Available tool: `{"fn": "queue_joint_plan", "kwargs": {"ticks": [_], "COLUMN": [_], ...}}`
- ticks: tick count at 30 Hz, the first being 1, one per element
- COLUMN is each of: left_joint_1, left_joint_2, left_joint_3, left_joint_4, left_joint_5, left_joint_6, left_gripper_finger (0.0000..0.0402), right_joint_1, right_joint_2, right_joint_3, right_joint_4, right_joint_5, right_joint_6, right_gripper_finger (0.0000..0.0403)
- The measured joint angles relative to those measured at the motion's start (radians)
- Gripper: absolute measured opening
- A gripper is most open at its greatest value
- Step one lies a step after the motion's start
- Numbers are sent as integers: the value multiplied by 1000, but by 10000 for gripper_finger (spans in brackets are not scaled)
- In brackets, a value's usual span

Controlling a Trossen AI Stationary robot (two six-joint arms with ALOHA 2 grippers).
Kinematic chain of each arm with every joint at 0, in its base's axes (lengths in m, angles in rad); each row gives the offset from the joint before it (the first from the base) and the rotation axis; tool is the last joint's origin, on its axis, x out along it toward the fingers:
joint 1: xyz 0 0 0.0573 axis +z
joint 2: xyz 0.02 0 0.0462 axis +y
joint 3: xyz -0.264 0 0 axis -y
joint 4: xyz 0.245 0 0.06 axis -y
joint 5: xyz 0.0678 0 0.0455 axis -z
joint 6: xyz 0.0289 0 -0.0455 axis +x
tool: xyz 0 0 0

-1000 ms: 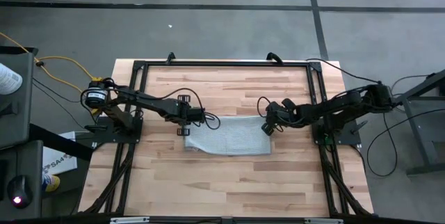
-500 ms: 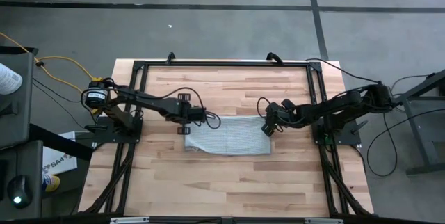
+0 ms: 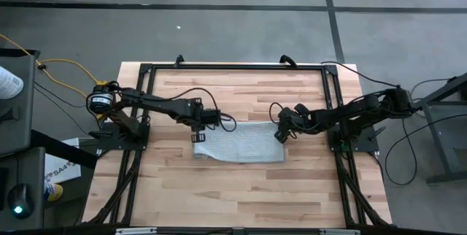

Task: Fold microfiber towels
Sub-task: Fold the grey towel

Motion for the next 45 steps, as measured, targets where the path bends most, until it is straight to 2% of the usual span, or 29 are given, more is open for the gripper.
{"fn": "queue_joint_plan", "kwargs": {"ticks": [5, 9, 14, 16, 20, 23, 28, 34, 37, 41, 45], "left_joint_1": [0, 0, -9, -29, -99, -159, -253, -345, -373, -387, -385], "left_joint_2": [0, 0, 0, 0, 0, 0, 0, 0, 0, 0, 0], "left_joint_3": [26, 41, 42, 42, 42, 42, 39, 38, 38, 37, 36], "left_joint_4": [0, 1, -1, 0, 4, 9, 12, -1, -1, 0, 0], "left_joint_5": [41, 113, 254, 271, 270, 254, 176, 3, -52, -36, 55], "left_joint_6": [-15, -32, -95, -105, -122, -143, -192, -210, -215, -274, -277], "left_gripper_finger": [86, 86, 86, 86, 86, 86, 86, 86, 86, 86, 86], "right_joint_1": [0, 0, 0, 1, 8, 35, 103, 190, 228, 265, 292], "right_joint_2": [0, -2, -3, -3, -3, -3, -3, -3, -3, -3, -3], "right_joint_3": [0, 0, 0, 0, 0, 0, 0, 0, 0, 0, 0], "right_joint_4": [74, 154, 200, 206, 220, 242, 271, 304, 324, 348, 362], "right_joint_5": [0, -5, -143, -215, -340, -384, -391, -393, -389, -388, -388], "right_joint_6": [-67, -93, -89, -68, -31, -31, -29, -28, -11, 42, 47], "right_gripper_finger": [169, 169, 169, 169, 169, 169, 169, 169, 169, 169, 169]}}
